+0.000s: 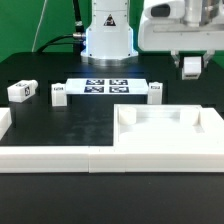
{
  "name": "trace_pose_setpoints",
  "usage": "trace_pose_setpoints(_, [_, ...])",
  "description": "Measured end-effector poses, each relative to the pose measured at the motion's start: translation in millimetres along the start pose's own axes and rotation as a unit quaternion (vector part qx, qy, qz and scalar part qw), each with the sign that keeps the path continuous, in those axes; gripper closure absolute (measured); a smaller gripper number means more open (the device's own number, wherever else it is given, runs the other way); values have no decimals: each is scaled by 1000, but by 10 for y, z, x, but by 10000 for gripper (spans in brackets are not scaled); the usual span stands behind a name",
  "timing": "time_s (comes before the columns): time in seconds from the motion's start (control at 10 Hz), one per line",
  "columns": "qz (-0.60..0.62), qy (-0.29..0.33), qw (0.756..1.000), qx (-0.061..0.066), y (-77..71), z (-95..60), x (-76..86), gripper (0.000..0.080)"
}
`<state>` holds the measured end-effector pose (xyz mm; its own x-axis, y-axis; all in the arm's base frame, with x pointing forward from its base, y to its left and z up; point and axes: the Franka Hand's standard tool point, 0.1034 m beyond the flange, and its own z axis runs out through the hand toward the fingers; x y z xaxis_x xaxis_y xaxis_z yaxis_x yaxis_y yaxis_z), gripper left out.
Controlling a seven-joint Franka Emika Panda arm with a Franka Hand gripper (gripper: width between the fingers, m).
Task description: Assemble one leg
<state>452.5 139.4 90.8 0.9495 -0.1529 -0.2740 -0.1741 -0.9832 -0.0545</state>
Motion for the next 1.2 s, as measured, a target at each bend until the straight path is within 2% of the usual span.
trace_pose_setpoints(0.1, [-8,31,999,-3,11,-112,4,511])
trace_pose_setpoints(0.3, [-2,101,995,4,3,-346,25,511])
trace_pose_setpoints(0.4, [-4,128,992,10,-58,-437,67,511])
trace_pose_setpoints(0.5, [-4,181,983,26,-120,-423,100,511])
trace_pose_setpoints(0.6, [-4,201,979,32,-139,-365,45,511])
trace_pose_setpoints(0.8, [-7,279,958,71,-307,-380,3,511])
trace_pose_setpoints(1.0, [-53,318,944,68,-343,-413,110,511])
trace_pose_setpoints(1.1, [-86,321,942,49,-266,-445,188,511])
trace_pose_setpoints(1.2, [-104,330,938,39,-202,-529,289,511])
